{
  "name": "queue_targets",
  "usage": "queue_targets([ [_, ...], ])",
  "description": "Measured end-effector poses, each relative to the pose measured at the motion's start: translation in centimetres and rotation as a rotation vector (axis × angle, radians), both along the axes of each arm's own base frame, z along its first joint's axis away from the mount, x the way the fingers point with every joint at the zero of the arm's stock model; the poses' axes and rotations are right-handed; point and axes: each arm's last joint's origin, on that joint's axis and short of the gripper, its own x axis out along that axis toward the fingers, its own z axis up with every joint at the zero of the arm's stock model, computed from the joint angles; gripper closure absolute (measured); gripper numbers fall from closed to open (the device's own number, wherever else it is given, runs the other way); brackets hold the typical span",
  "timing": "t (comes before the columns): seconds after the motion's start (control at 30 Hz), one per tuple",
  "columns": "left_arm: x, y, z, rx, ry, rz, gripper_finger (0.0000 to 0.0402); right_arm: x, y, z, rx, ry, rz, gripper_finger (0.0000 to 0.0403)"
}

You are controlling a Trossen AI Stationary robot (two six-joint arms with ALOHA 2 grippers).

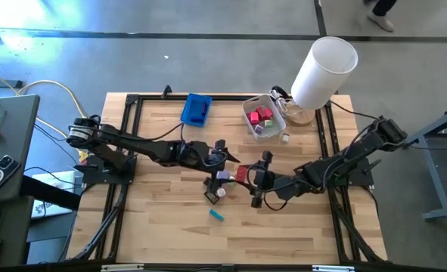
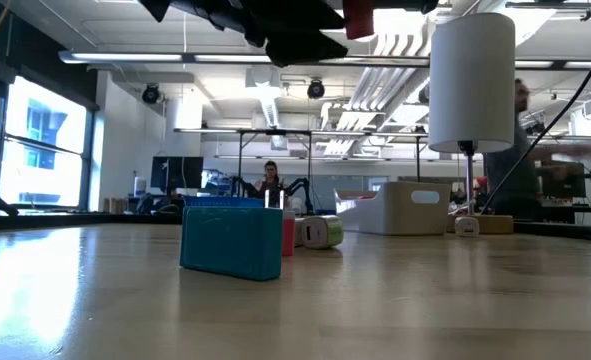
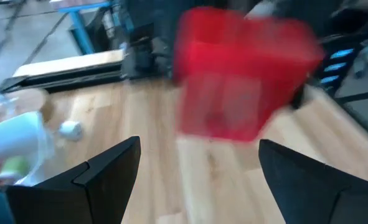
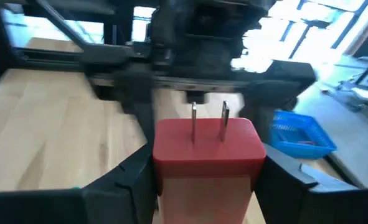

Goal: Pick & Place Office items
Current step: Put the red charger adapter into the white bin

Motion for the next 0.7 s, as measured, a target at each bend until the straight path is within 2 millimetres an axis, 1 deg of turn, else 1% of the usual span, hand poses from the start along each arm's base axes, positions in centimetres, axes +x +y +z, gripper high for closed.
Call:
queue_targets([
  [0.23,0.0,-0.3,0.3,-0.024,-0.025,-0.044,0.008,0.1,-0.1,0.2,-0.007,-0.017,-0.005,0.0204],
  [0.43,0.5,-0.1,0.5,-0.023,-0.082,-0.035,0.008,0.3,0.1,0.6,0.004,-0.049,0.053,0.0204],
  [0.63,1.8,-0.1,-0.5,-0.021,-0.138,-0.044,0.008,0.5,0.0,0.8,-0.002,-0.058,0.074,0.0204],
  [0.7,1.8,-0.1,-0.7,-0.003,-0.137,-0.047,0.008,0.6,-0.2,0.7,0.005,-0.057,0.074,0.0204],
])
